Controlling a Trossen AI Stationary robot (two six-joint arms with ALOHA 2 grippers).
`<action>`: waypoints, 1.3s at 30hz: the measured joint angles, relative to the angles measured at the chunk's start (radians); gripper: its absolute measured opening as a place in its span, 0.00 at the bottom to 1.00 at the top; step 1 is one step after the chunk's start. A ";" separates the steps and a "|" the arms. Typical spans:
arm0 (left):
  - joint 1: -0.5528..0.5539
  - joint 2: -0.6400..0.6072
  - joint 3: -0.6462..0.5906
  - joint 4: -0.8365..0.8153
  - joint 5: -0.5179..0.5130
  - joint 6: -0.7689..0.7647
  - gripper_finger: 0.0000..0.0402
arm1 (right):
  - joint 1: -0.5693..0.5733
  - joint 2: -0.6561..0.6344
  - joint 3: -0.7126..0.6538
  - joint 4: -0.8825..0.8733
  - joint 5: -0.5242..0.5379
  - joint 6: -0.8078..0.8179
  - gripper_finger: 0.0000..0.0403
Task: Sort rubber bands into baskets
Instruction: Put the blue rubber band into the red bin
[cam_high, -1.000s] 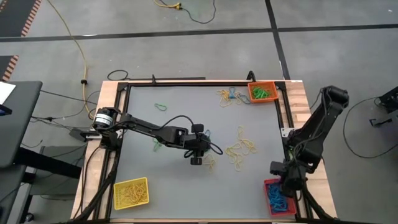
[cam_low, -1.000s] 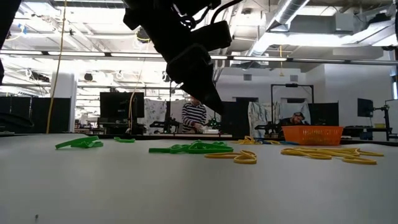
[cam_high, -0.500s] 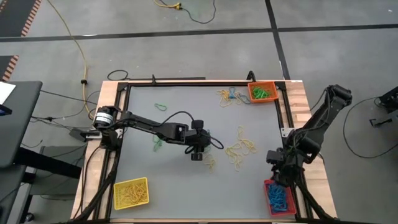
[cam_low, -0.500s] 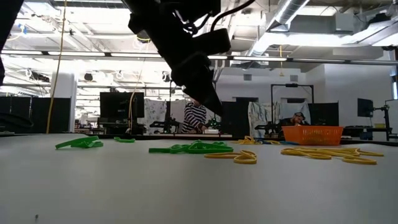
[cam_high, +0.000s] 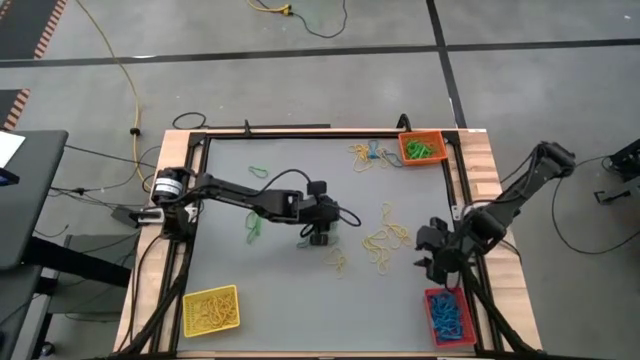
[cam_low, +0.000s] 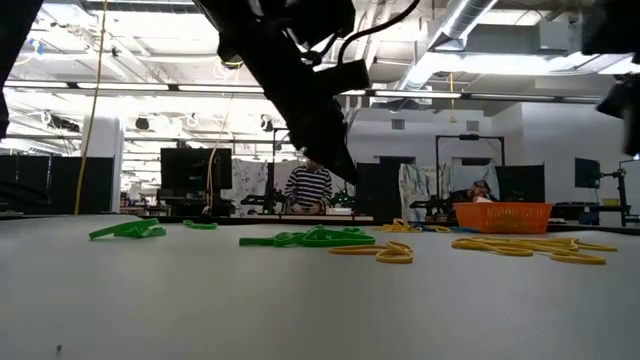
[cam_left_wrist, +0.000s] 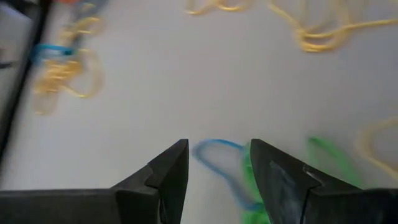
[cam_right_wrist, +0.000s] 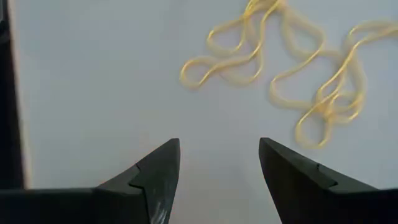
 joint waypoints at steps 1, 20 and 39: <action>0.004 0.000 0.000 0.013 -0.025 0.013 0.41 | -0.012 0.000 0.000 0.000 0.028 -0.020 0.62; 0.101 0.012 -0.021 0.312 0.144 0.129 0.41 | -0.281 0.082 0.000 0.095 0.509 -0.232 0.62; 0.169 0.016 -0.236 0.336 0.250 -0.005 0.41 | -0.631 0.447 0.001 0.729 0.057 -0.628 0.62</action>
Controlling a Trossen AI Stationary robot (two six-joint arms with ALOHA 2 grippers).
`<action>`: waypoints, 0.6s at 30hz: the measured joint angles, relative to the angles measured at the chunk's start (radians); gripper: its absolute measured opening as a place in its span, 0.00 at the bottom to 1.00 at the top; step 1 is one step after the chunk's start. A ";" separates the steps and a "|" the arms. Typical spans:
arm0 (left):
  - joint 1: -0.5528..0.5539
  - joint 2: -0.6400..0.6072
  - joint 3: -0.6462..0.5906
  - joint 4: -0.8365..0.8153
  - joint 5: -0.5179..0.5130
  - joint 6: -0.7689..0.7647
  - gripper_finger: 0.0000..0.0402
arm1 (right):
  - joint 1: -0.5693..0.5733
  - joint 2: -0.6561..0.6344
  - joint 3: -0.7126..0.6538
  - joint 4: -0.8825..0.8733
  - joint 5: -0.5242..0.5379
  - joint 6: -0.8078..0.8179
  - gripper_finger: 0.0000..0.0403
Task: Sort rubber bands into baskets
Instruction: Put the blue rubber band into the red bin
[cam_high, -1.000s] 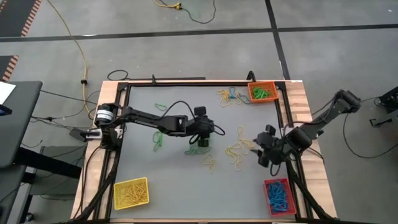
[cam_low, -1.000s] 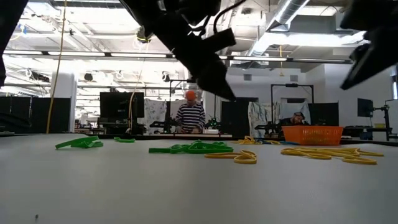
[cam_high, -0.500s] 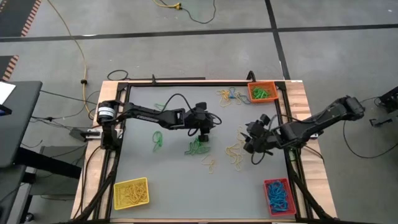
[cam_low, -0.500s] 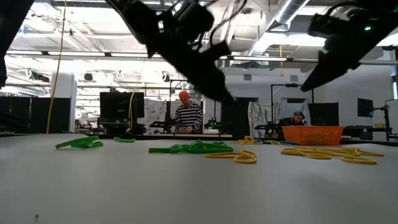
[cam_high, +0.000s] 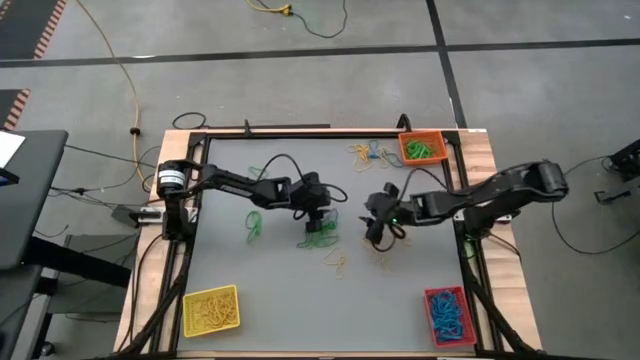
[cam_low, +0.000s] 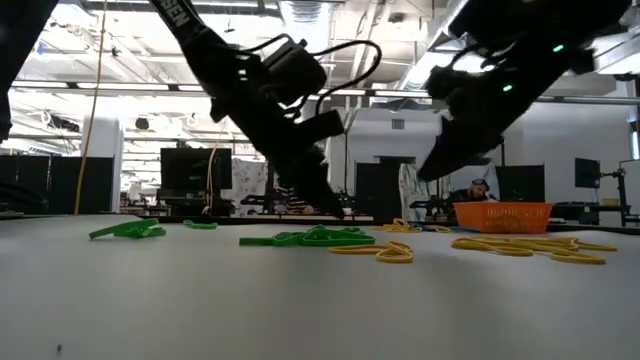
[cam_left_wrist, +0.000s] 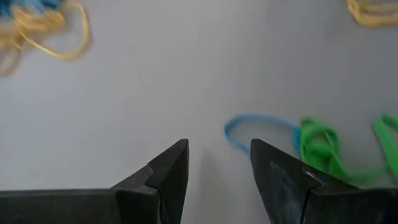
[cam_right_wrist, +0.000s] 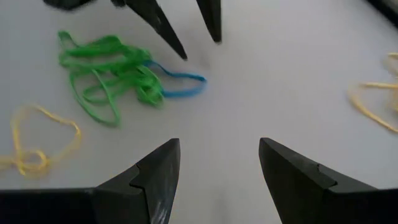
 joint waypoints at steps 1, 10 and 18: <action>0.000 0.000 -0.009 0.004 0.006 -0.002 0.41 | -0.015 0.024 0.000 0.030 -0.025 -0.018 0.62; -0.001 0.000 -0.058 0.014 0.062 -0.034 0.41 | -0.144 0.245 0.033 0.228 -0.136 -0.103 0.62; -0.019 0.000 -0.058 0.011 0.081 -0.023 0.41 | -0.177 0.412 0.140 0.280 -0.239 -0.156 0.62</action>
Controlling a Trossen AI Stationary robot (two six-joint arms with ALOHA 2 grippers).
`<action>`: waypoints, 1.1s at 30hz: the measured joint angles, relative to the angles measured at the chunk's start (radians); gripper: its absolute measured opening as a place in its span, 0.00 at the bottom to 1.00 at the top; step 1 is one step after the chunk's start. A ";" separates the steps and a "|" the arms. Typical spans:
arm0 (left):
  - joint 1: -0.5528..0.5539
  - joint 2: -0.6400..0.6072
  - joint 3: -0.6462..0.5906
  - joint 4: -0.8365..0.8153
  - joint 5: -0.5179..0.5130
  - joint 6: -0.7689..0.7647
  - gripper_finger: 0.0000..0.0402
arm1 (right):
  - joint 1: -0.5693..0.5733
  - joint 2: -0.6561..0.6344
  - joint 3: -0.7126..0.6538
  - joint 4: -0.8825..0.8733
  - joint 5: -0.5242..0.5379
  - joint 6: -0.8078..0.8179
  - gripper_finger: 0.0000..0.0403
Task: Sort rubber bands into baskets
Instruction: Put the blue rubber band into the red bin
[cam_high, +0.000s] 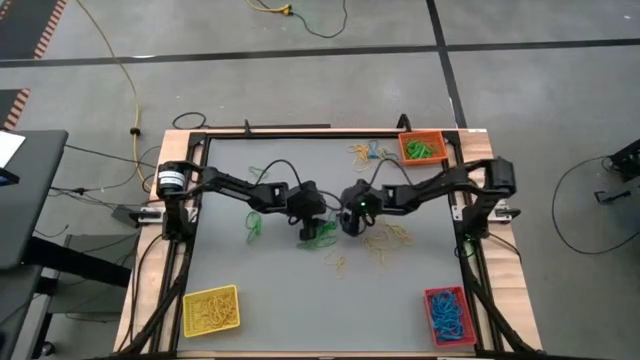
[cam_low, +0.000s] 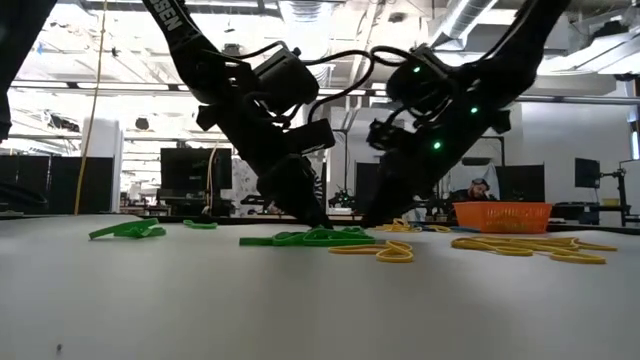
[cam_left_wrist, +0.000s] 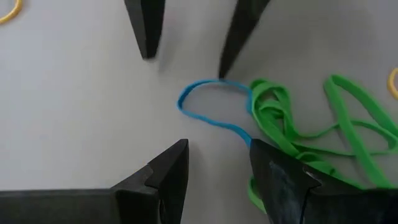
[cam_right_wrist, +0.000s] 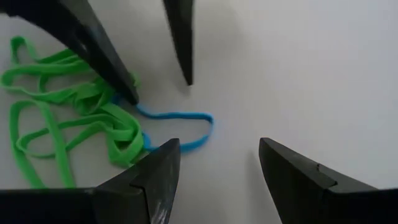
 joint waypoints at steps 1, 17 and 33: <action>-0.002 0.000 0.000 -0.003 0.000 0.003 0.41 | 0.000 0.021 0.016 -0.003 -0.004 -0.007 0.61; -0.005 0.000 0.000 -0.011 -0.001 0.005 0.41 | 0.003 0.067 0.083 -0.055 -0.060 -0.076 0.06; -0.005 0.000 0.001 -0.011 -0.007 -0.045 0.41 | 0.091 -0.313 0.082 -0.310 0.211 -0.145 0.06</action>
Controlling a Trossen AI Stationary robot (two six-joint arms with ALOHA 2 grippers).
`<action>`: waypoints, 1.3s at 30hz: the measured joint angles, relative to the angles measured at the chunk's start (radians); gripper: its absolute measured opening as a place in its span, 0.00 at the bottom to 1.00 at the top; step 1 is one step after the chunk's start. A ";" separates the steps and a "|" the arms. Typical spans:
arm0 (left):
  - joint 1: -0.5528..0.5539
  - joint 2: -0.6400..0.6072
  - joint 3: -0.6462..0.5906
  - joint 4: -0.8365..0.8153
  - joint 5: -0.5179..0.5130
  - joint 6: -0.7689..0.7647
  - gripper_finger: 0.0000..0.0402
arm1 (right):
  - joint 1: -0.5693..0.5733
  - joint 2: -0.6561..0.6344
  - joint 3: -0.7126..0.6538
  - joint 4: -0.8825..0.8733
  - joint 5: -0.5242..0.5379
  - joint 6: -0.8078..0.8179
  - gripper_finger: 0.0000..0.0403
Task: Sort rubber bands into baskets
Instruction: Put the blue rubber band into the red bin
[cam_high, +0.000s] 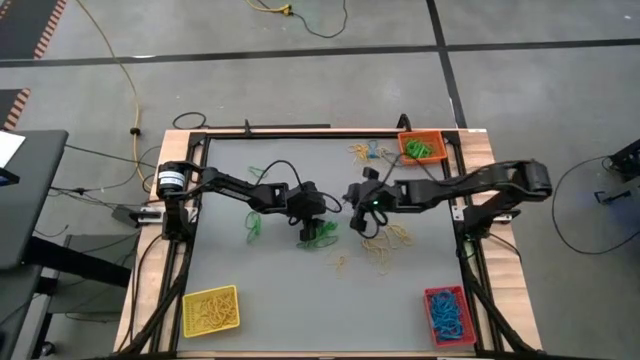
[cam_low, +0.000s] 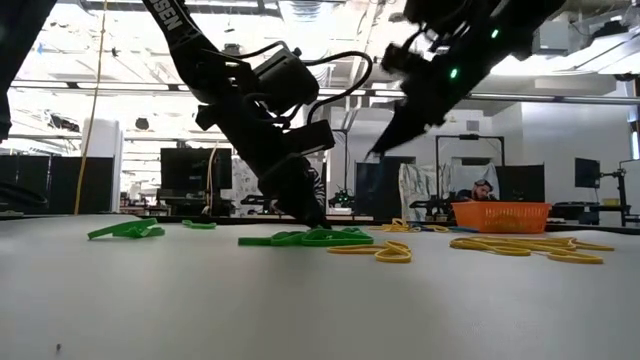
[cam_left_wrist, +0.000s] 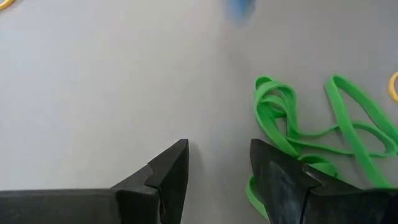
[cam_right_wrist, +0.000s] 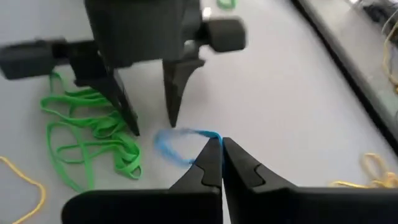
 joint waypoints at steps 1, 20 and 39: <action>0.000 0.000 0.000 0.002 0.000 -0.002 0.41 | 0.009 -0.028 0.000 -0.017 0.007 -0.001 0.06; 0.000 0.000 0.000 0.021 -0.003 -0.053 0.41 | 0.362 -0.412 0.001 -0.317 0.013 0.134 0.06; 0.000 0.000 0.000 0.030 -0.055 -0.098 0.41 | 0.922 -0.488 0.001 -0.726 -0.044 0.742 0.06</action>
